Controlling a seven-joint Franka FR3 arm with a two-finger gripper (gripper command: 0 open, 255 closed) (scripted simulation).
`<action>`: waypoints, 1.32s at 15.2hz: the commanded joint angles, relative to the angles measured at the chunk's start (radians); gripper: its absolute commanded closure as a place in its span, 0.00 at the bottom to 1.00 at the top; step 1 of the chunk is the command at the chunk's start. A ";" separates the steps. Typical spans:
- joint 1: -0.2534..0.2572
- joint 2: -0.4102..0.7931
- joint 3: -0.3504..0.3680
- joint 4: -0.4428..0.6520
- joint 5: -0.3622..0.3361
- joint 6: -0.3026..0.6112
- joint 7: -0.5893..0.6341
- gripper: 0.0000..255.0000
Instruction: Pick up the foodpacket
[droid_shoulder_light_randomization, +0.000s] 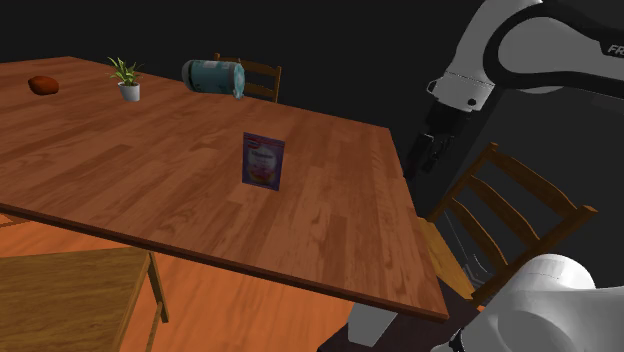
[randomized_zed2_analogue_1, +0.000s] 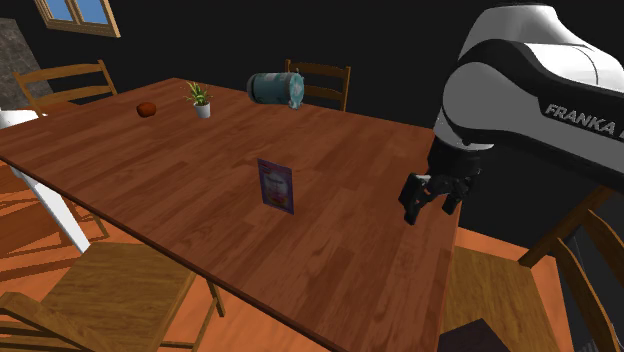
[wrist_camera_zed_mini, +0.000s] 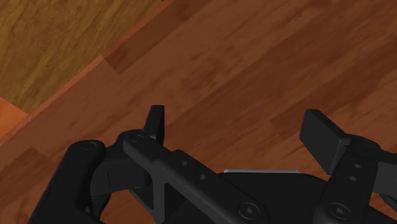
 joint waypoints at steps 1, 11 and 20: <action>0.000 0.000 0.000 0.000 0.000 0.000 0.000 0.00; 0.086 0.390 0.066 0.294 0.004 0.089 -0.085 0.00; 0.149 0.724 0.140 0.640 -0.033 0.070 -0.138 0.00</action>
